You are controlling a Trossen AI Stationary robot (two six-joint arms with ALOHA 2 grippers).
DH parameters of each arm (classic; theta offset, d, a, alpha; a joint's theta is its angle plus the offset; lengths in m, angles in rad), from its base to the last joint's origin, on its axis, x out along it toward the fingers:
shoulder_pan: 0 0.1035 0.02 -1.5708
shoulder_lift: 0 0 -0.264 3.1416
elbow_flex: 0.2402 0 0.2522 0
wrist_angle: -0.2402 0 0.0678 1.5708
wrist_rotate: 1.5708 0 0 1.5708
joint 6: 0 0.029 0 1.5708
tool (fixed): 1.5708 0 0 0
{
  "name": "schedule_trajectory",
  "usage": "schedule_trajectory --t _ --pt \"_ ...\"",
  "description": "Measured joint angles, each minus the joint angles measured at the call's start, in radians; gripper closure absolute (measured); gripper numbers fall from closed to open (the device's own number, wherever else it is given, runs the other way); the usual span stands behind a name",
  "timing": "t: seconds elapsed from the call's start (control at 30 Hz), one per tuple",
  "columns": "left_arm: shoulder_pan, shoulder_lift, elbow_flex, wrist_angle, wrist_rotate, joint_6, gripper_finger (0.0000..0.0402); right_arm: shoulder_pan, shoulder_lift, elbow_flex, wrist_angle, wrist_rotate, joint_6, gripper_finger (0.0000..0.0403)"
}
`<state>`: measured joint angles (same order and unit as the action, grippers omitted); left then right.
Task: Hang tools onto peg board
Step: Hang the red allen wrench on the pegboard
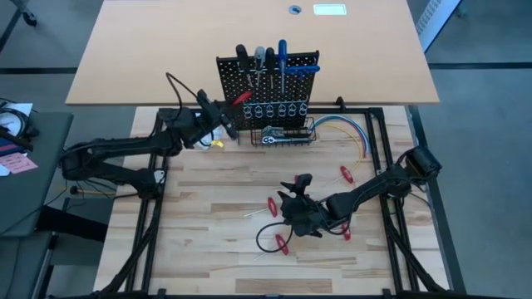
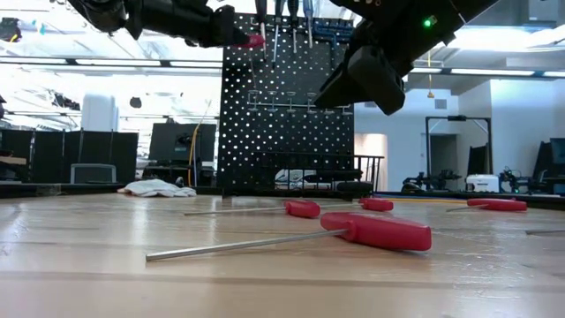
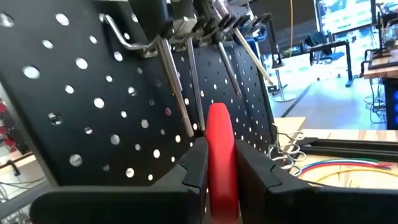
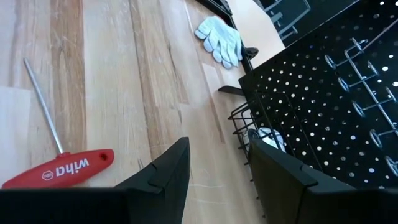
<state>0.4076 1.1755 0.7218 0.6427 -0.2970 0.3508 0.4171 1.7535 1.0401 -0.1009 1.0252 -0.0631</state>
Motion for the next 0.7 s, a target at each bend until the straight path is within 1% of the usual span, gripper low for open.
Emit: schedule_trajectory --t 0.2,0.4,0.53,0.7 --pt "-0.008 -0.019 0.033 -0.057 -0.003 0.003 0.0361 -0.001 0.0 0.0 0.001 0.0 0.0 0.0235" --pt "-0.028 -0.017 0.105 -0.223 -0.001 0.005 0.0361 -0.001 0.0 0.0 0.002 0.0 0.003 0.0235" --pt "-0.031 -0.015 0.105 -0.237 0.001 0.006 0.0361 -0.001 0.0 0.0 0.003 0.0 0.003 0.0235" --pt "-0.04 -0.02 0.105 -0.208 -0.017 0.037 0.0361 -0.001 0.0 0.0 0.003 0.0 0.003 0.0235"
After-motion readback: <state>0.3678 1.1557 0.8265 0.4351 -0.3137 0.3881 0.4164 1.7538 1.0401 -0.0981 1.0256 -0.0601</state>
